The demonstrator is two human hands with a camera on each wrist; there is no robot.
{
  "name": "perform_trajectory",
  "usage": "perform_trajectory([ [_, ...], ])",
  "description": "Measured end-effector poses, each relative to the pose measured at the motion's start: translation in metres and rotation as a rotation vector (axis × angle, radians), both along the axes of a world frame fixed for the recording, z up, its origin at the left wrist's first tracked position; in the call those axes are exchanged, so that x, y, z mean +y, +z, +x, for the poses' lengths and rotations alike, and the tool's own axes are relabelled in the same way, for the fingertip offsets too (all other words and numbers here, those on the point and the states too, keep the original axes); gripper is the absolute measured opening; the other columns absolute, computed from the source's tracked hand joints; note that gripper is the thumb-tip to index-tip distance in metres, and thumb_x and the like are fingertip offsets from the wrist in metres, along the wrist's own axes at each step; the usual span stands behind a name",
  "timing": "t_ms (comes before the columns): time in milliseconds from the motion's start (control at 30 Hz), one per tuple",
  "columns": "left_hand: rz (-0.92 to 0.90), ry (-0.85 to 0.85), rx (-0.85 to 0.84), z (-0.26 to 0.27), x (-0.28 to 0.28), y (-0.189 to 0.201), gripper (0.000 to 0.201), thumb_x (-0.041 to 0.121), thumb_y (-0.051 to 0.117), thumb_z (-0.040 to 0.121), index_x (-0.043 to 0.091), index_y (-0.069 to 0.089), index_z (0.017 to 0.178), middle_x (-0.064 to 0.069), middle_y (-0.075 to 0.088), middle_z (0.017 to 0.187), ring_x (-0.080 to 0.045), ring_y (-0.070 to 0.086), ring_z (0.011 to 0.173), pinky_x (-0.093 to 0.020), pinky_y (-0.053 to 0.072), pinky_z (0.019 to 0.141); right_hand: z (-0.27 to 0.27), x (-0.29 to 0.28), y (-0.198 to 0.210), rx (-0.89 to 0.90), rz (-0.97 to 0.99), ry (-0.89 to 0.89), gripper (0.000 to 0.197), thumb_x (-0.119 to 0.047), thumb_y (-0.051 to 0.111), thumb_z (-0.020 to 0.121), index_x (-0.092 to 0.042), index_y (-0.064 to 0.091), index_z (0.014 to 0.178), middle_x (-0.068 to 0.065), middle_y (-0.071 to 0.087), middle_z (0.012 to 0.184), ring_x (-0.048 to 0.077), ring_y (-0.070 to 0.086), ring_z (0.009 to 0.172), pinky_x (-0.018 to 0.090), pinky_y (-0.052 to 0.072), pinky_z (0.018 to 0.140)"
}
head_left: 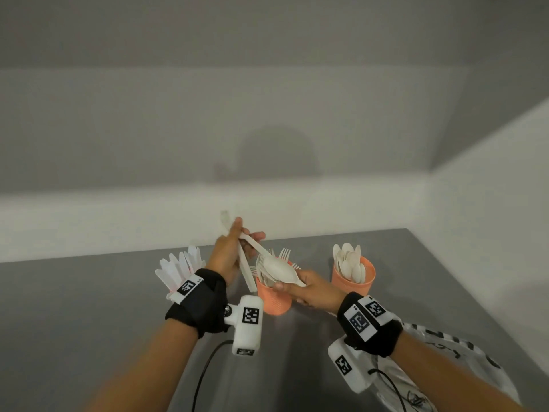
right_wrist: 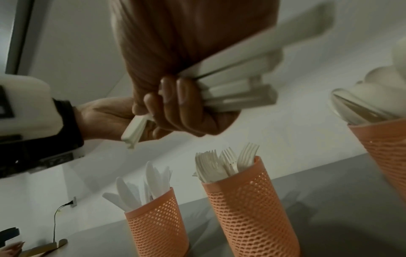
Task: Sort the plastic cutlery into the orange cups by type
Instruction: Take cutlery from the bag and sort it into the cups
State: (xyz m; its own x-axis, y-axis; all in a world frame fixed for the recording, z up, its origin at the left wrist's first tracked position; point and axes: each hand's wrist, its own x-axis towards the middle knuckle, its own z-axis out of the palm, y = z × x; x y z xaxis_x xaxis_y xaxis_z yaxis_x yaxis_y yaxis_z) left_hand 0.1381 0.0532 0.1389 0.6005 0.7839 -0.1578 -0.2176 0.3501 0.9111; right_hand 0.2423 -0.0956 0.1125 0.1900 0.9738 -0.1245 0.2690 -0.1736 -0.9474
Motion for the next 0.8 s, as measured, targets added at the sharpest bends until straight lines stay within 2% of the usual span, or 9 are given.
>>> perform_trajectory([
  [67, -0.071, 0.159, -0.125, -0.001, 0.010, 0.009, 0.035, 0.040, 0.039, 0.097, 0.014, 0.043, 0.074, 0.000, 0.064, 0.049, -0.013, 0.064, 0.047, -0.024, 0.057, 0.056, 0.003, -0.002, -0.003, -0.012, -0.050, -0.017, 0.013, -0.019, 0.047, 0.097, -0.016, 0.058, 0.089, -0.015, 0.040, 0.035, 0.000, 0.037, 0.033, 0.008, 0.028, 0.038],
  [133, -0.060, 0.271, -0.188, -0.003, 0.019, 0.017, 0.035, 0.042, 0.039, 0.097, 0.016, 0.040, 0.073, 0.007, 0.046, 0.038, -0.010, 0.051, 0.035, -0.023, 0.051, 0.048, 0.009, -0.004, -0.009, -0.009, -0.081, -0.053, 0.022, -0.028, 0.046, 0.097, -0.017, 0.065, 0.093, -0.013, 0.036, 0.040, 0.002, 0.031, 0.034, 0.011, 0.024, 0.038],
  [200, 0.048, 0.296, -0.114, -0.006, 0.023, 0.022, 0.030, 0.038, 0.045, 0.095, 0.017, 0.043, 0.074, 0.009, 0.034, 0.039, -0.005, 0.034, 0.031, -0.017, 0.036, 0.038, 0.011, -0.007, -0.011, 0.006, -0.093, -0.095, 0.035, -0.034, 0.044, 0.097, -0.032, 0.067, 0.070, -0.012, 0.033, 0.046, 0.002, 0.028, 0.038, 0.016, 0.024, 0.042],
  [267, 0.188, 0.210, 0.039, -0.009, 0.021, 0.021, 0.019, 0.026, 0.055, 0.092, 0.016, 0.050, 0.077, 0.005, 0.031, 0.048, -0.004, 0.027, 0.032, -0.014, 0.025, 0.035, 0.011, -0.009, -0.010, 0.014, -0.084, -0.128, 0.052, -0.035, 0.042, 0.097, -0.037, 0.062, 0.049, -0.010, 0.033, 0.047, 0.007, 0.029, 0.042, 0.019, 0.027, 0.044],
  [400, 0.417, -0.084, 0.347, -0.009, -0.004, 0.008, 0.007, 0.015, 0.064, 0.085, 0.013, 0.062, 0.079, 0.006, 0.039, 0.047, -0.002, 0.029, 0.029, -0.015, 0.025, 0.033, 0.009, -0.010, -0.007, 0.010, -0.061, -0.163, 0.033, -0.034, 0.042, 0.098, -0.030, 0.052, 0.067, -0.004, 0.034, 0.054, 0.005, 0.033, 0.039, 0.016, 0.031, 0.041],
  [467, 0.488, -0.131, 0.390, -0.004, -0.019, 0.001, 0.008, 0.007, 0.065, 0.084, 0.010, 0.063, 0.076, 0.010, 0.048, 0.044, -0.002, 0.036, 0.026, -0.012, 0.027, 0.032, 0.010, -0.009, -0.010, -0.001, -0.063, -0.168, 0.030, -0.035, 0.042, 0.097, -0.021, 0.051, 0.072, -0.003, 0.035, 0.054, 0.003, 0.033, 0.036, 0.015, 0.031, 0.039],
  [567, 0.587, -0.135, 0.406, 0.002, -0.034, -0.009, 0.012, 0.002, 0.065, 0.081, 0.012, 0.061, 0.075, 0.003, 0.057, 0.059, 0.002, 0.049, 0.037, -0.011, 0.039, 0.043, 0.012, -0.010, -0.013, 0.001, -0.070, -0.163, 0.029, -0.036, 0.042, 0.097, -0.013, 0.051, 0.084, -0.004, 0.037, 0.054, 0.002, 0.034, 0.035, 0.015, 0.031, 0.038],
  [667, 0.714, -0.120, 0.480, 0.008, -0.038, -0.016, 0.014, 0.008, 0.066, 0.079, 0.018, 0.059, 0.073, -0.001, 0.063, 0.073, -0.011, 0.058, 0.066, -0.028, 0.047, 0.068, 0.014, -0.014, -0.011, -0.003, -0.064, -0.142, 0.028, -0.035, 0.041, 0.098, -0.013, 0.050, 0.082, -0.003, 0.039, 0.055, 0.003, 0.036, 0.034, 0.015, 0.033, 0.037],
  [800, 0.736, -0.062, 0.521, 0.021, -0.043, -0.016, 0.006, 0.009, 0.060, 0.083, 0.012, 0.055, 0.081, 0.000, 0.059, 0.074, -0.015, 0.054, 0.067, -0.031, 0.044, 0.069, 0.018, -0.026, -0.008, 0.076, -0.062, -0.178, 0.032, -0.037, 0.039, 0.098, -0.016, 0.050, 0.076, -0.006, 0.044, 0.054, 0.003, 0.040, 0.037, 0.016, 0.036, 0.039],
])
